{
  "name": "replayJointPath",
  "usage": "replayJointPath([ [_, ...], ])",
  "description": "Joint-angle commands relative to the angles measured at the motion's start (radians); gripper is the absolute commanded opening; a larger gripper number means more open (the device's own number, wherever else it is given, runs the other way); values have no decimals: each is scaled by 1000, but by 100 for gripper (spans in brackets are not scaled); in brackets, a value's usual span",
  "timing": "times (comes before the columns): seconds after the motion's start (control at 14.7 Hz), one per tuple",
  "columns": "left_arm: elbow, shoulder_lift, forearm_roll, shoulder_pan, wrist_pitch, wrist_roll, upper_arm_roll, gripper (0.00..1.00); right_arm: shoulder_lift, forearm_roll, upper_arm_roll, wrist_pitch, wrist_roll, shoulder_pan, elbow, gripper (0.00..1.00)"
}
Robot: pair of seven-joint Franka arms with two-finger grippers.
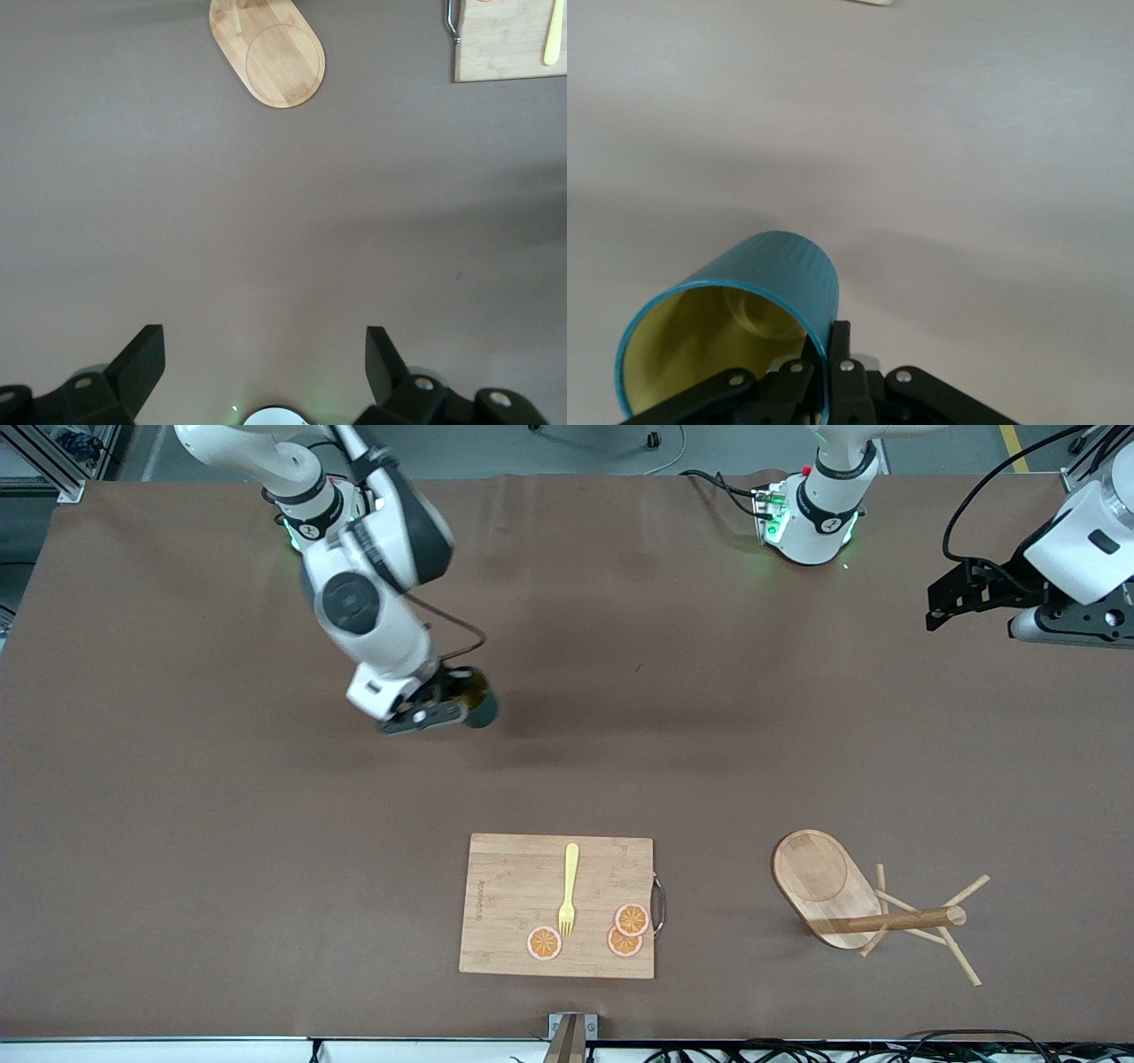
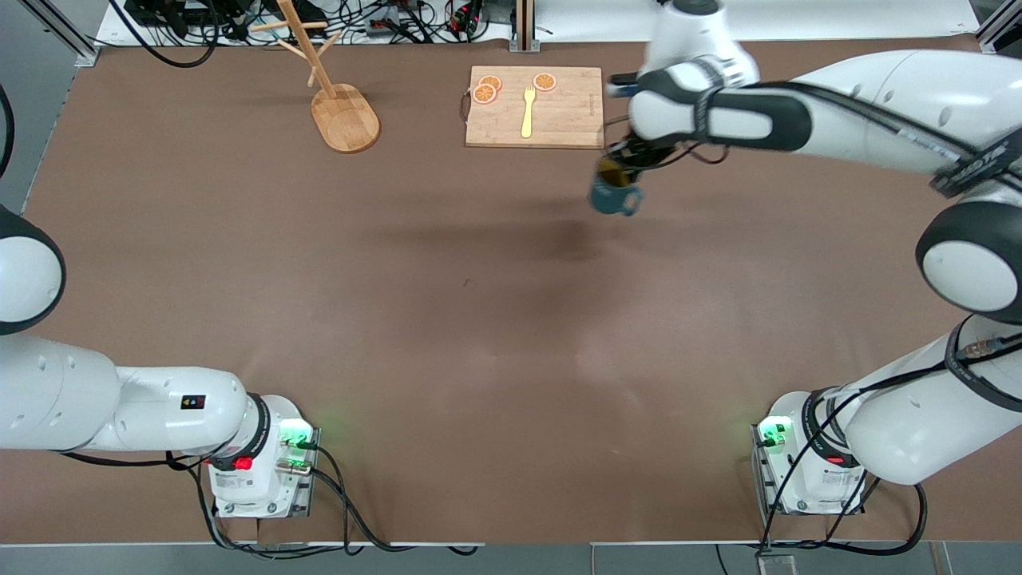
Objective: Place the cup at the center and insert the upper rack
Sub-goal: 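Carry the mug to the table center while the left gripper approaches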
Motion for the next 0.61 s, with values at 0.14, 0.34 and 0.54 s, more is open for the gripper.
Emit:
replayJointPath([
  [0.14,4,32,-6,2,38,-98,-52,100,154,1,-18,49,129,155,114,1],
  [0.34,-2,67,-6,2,67,-130,-56,100,265,-8,-18,75,143,221,208,2],
  [0.54,-26,102,-3,6,133,-130,-56,100,385,-10,-21,80,143,255,326,4],
])
